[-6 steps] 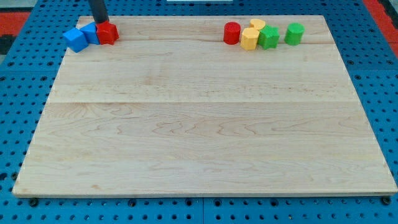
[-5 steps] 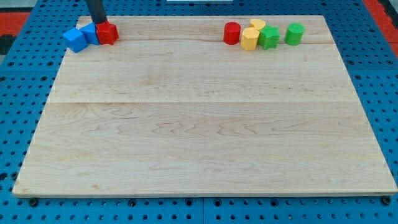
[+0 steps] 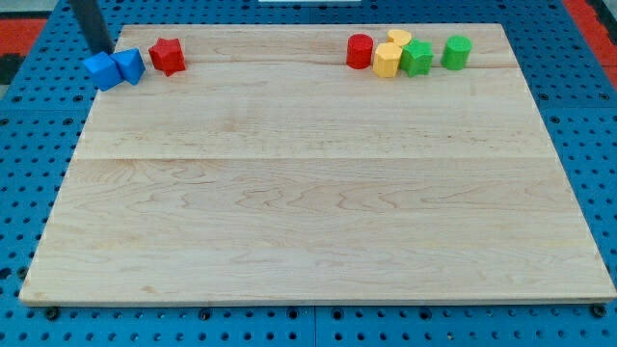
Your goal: Move blue cube towards bottom left
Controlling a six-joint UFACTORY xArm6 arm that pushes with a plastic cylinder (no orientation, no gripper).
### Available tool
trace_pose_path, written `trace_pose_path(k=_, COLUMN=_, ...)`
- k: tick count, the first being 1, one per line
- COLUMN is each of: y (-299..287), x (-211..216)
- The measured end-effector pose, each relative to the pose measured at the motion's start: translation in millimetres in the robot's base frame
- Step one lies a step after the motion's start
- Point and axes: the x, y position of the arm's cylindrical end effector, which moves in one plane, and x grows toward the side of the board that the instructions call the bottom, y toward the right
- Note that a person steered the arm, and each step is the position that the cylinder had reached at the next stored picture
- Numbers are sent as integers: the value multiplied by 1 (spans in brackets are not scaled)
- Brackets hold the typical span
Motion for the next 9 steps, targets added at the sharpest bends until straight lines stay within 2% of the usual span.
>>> trace_pose_path(k=3, y=73, x=195)
trace_pose_path(k=5, y=112, x=228)
trace_pose_path(k=6, y=112, x=261)
trace_pose_path(k=7, y=156, x=264)
trace_pose_path(k=8, y=177, x=301)
trace_pose_path(k=9, y=121, x=315)
